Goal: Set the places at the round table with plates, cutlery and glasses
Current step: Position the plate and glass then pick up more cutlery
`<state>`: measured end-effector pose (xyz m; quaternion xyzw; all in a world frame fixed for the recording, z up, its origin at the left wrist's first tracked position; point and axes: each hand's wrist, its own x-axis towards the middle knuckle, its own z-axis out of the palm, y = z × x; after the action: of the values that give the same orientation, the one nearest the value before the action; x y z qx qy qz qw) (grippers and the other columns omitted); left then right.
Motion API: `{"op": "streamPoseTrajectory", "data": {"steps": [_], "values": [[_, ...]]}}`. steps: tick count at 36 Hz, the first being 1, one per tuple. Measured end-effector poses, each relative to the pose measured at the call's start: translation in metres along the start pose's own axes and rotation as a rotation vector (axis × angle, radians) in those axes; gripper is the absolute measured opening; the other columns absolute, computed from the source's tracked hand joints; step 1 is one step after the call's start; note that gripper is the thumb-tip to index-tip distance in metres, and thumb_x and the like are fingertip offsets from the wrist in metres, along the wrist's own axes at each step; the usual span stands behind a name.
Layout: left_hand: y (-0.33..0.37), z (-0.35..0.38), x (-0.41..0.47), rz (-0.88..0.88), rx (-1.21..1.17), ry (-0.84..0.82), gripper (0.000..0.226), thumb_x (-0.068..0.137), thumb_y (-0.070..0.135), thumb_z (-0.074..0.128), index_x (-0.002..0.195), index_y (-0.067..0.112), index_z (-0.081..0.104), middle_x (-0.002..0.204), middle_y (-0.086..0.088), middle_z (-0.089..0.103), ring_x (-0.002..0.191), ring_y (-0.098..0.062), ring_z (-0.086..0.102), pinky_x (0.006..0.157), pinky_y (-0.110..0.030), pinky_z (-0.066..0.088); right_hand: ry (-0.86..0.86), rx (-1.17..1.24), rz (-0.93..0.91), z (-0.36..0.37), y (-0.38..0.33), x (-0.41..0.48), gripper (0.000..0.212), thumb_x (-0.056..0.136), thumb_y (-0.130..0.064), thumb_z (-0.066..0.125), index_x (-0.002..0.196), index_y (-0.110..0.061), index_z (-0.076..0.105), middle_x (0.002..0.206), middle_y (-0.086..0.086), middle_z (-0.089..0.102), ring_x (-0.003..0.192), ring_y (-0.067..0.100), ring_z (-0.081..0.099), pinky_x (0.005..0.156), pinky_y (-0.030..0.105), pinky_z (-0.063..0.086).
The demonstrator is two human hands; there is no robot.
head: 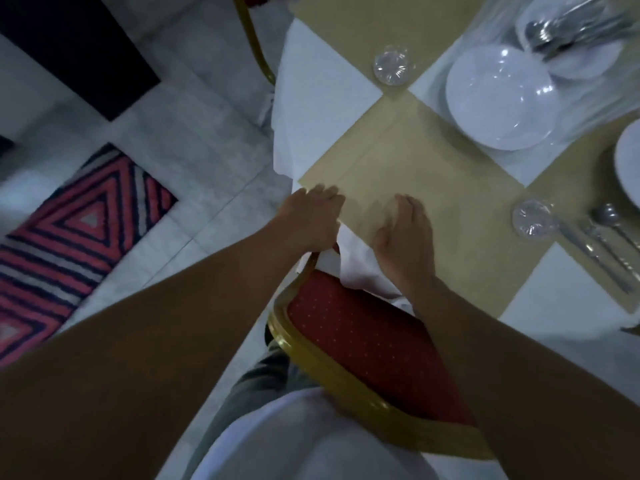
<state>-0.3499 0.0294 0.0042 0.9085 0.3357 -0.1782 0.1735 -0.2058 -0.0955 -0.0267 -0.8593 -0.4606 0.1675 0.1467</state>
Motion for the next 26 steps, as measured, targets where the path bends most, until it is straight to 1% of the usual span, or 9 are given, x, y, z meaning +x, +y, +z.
{"op": "streamPoseTrajectory", "data": {"steps": [5, 10, 13, 15, 17, 18, 21, 23, 26], "values": [[-0.024, -0.017, 0.006, 0.066, 0.057, 0.014, 0.053, 0.1, 0.03, 0.044, 0.15, 0.018, 0.03, 0.161, 0.0, 0.023, 0.147, -0.022, 0.021, 0.113, -0.043, 0.029, 0.013, 0.04, 0.047, 0.014, -0.046, 0.007, 0.061, 0.094, -0.011, 0.052, 0.152, -0.003, 0.034, 0.156, 0.017, 0.038, 0.148, 0.032, 0.031, 0.122, 0.042, 0.023], [-0.048, -0.029, 0.023, 0.125, 0.106, 0.007, 0.053, 0.099, 0.026, 0.045, 0.149, 0.018, 0.029, 0.158, -0.001, 0.029, 0.145, -0.022, 0.028, 0.11, -0.043, 0.034, 0.096, 0.082, 0.063, 0.023, -0.067, 0.024, 0.062, 0.091, -0.009, 0.054, 0.15, -0.004, 0.038, 0.15, 0.016, 0.045, 0.14, 0.032, 0.042, 0.118, 0.044, 0.032], [-0.058, -0.038, 0.04, 0.139, 0.093, 0.017, 0.051, 0.097, 0.022, 0.048, 0.145, 0.016, 0.032, 0.151, -0.004, 0.038, 0.134, -0.025, 0.041, 0.1, -0.041, 0.04, 0.137, 0.087, 0.087, 0.024, -0.07, 0.043, 0.062, 0.091, -0.011, 0.055, 0.15, -0.004, 0.04, 0.149, 0.016, 0.046, 0.139, 0.032, 0.043, 0.118, 0.043, 0.033], [-0.062, -0.044, 0.056, 0.174, 0.095, 0.024, 0.052, 0.095, 0.019, 0.049, 0.144, 0.015, 0.032, 0.147, -0.005, 0.04, 0.126, -0.026, 0.046, 0.095, -0.04, 0.043, 0.167, 0.094, 0.116, 0.023, -0.067, 0.058, 0.061, 0.091, -0.013, 0.054, 0.149, -0.005, 0.041, 0.149, 0.016, 0.047, 0.139, 0.032, 0.043, 0.118, 0.043, 0.032], [-0.063, -0.05, 0.076, 0.233, 0.12, 0.018, 0.055, 0.095, 0.019, 0.048, 0.146, 0.015, 0.029, 0.149, -0.005, 0.038, 0.128, -0.025, 0.045, 0.099, -0.041, 0.042, 0.199, 0.115, 0.15, 0.022, -0.063, 0.074, 0.06, 0.091, -0.014, 0.052, 0.149, -0.005, 0.041, 0.15, 0.016, 0.046, 0.14, 0.031, 0.043, 0.118, 0.044, 0.033], [-0.062, -0.052, 0.086, 0.261, 0.134, 0.015, 0.056, 0.096, 0.019, 0.047, 0.148, 0.015, 0.027, 0.152, -0.006, 0.035, 0.132, -0.025, 0.042, 0.102, -0.041, 0.04, 0.22, 0.129, 0.17, 0.023, -0.06, 0.081, 0.06, 0.091, -0.014, 0.051, 0.149, -0.005, 0.041, 0.15, 0.017, 0.046, 0.14, 0.032, 0.042, 0.118, 0.045, 0.033], [-0.059, -0.058, 0.113, 0.315, 0.155, -0.004, 0.059, 0.099, 0.023, 0.042, 0.154, 0.016, 0.02, 0.161, -0.005, 0.022, 0.145, -0.025, 0.028, 0.11, -0.042, 0.034, 0.295, 0.16, 0.232, 0.024, -0.053, 0.094, 0.058, 0.091, -0.012, 0.053, 0.148, -0.004, 0.043, 0.148, 0.016, 0.049, 0.138, 0.032, 0.045, 0.117, 0.046, 0.035], [-0.056, -0.063, 0.129, 0.359, 0.172, -0.009, 0.059, 0.1, 0.025, 0.04, 0.155, 0.018, 0.019, 0.163, -0.003, 0.017, 0.147, -0.023, 0.024, 0.112, -0.041, 0.032, 0.325, 0.176, 0.268, 0.025, -0.05, 0.097, 0.057, 0.091, -0.011, 0.054, 0.147, -0.005, 0.044, 0.146, 0.015, 0.051, 0.136, 0.03, 0.047, 0.116, 0.044, 0.037], [-0.049, -0.07, 0.149, 0.428, 0.183, -0.019, 0.061, 0.099, 0.025, 0.04, 0.155, 0.016, 0.019, 0.163, -0.002, 0.016, 0.148, -0.021, 0.021, 0.114, -0.039, 0.028, 0.348, 0.192, 0.325, 0.023, -0.046, 0.098, 0.056, 0.09, -0.009, 0.056, 0.145, -0.004, 0.046, 0.141, 0.014, 0.053, 0.132, 0.03, 0.05, 0.115, 0.043, 0.038]]}}
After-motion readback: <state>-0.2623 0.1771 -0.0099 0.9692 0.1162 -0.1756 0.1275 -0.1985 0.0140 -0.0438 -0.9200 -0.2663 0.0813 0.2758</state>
